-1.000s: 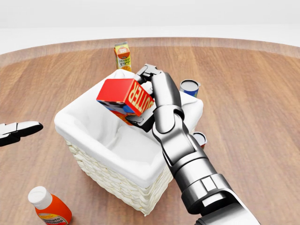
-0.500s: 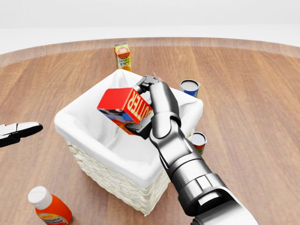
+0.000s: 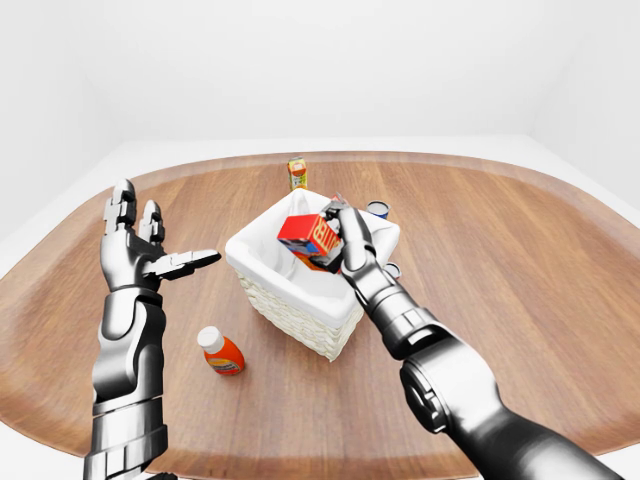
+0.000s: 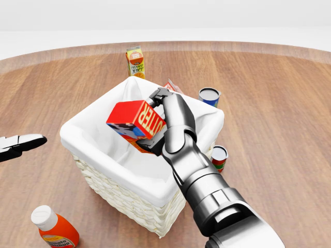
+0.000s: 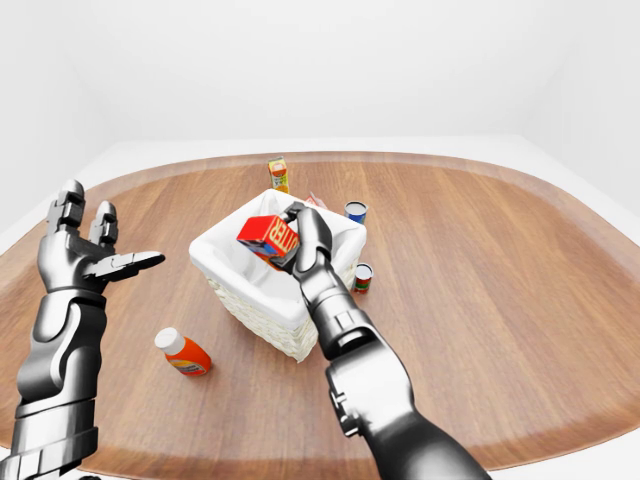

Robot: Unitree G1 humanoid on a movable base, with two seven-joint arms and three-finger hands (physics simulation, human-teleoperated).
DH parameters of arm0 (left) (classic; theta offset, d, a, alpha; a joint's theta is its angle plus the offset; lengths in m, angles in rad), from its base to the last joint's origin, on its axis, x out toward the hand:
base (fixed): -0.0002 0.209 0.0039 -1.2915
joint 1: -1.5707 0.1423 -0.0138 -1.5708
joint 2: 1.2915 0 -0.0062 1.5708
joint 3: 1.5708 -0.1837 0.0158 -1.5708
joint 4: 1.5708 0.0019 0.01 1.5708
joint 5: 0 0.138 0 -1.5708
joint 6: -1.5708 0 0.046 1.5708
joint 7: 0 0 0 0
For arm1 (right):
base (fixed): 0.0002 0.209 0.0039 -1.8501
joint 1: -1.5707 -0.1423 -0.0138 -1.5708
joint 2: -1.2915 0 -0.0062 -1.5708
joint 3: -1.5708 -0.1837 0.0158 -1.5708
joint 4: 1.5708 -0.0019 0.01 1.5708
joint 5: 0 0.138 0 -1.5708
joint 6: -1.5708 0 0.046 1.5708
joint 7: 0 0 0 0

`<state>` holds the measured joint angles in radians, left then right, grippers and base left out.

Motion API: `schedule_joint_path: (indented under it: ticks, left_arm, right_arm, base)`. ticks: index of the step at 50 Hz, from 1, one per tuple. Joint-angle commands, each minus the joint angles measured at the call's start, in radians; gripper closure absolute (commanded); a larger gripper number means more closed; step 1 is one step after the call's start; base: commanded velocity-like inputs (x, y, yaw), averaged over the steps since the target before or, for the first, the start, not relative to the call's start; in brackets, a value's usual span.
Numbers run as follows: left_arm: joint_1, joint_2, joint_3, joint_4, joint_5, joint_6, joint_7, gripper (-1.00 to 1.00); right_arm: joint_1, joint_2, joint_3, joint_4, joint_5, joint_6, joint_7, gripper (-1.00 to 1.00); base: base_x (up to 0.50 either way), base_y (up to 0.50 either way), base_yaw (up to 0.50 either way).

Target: Pick up the butter and put it in the basket.

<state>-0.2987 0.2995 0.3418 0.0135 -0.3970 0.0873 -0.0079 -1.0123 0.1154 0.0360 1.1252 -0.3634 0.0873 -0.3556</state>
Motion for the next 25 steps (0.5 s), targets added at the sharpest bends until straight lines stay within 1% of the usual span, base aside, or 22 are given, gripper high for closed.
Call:
schedule_joint_path:
  ticks: [1,9,11,12,13,14,15,16,17,25]
  left_arm:
    - [-0.003,0.003,0.001,0.009,-0.003,0.0,-0.001,-1.0]
    - [-0.005,0.004,0.0,0.018,-0.002,0.0,-0.002,-1.0]
    - [-0.007,0.004,0.0,0.024,-0.002,0.0,-0.003,-1.0]
    - [-0.007,0.005,0.0,0.026,-0.002,0.0,-0.003,-1.0]
    - [-0.007,0.005,0.0,0.027,-0.002,0.0,-0.004,-1.0]
    - [-0.007,0.005,0.0,0.026,-0.003,0.0,-0.003,-1.0]
    - [-0.006,0.005,0.0,0.026,-0.003,0.0,-0.003,-1.0]
    - [-0.007,0.006,0.0,0.028,-0.003,0.0,-0.004,-1.0]
    - [-0.007,0.006,0.001,0.029,-0.004,0.0,-0.004,-1.0]
    - [-0.007,0.006,-0.001,0.032,-0.004,0.0,-0.004,-1.0]
  right_arm:
    - [-0.039,0.001,-0.012,0.024,0.021,0.0,-0.035,1.0]
    - [-0.036,0.003,-0.011,0.028,0.014,0.0,-0.044,0.99]
    - [-0.035,0.003,-0.011,0.028,0.013,0.0,-0.045,0.91]
    - [-0.034,0.003,-0.011,0.026,0.013,0.0,-0.046,0.76]
    - [-0.032,0.004,-0.01,0.022,0.012,0.0,-0.046,0.46]
    - [-0.03,0.005,-0.009,0.016,0.011,0.0,-0.046,0.2]
    - [-0.028,0.006,-0.008,0.011,0.01,0.0,-0.047,0.04]
    - [-0.027,0.007,-0.008,0.008,0.011,0.0,-0.047,-0.26]
    - [-0.025,0.008,-0.007,0.001,0.011,0.0,-0.046,-0.99]
    - [-0.018,0.011,-0.003,-0.013,0.008,0.0,-0.045,-1.0]
  base:
    - [0.0,0.0,0.0]
    - [0.0,0.0,0.0]
    - [0.0,0.0,0.0]
    - [0.0,0.0,0.0]
    - [0.0,0.0,0.0]
    - [0.0,0.0,0.0]
    - [0.0,0.0,0.0]
    - [0.0,0.0,0.0]
    - [0.0,0.0,0.0]
    - [0.0,0.0,0.0]
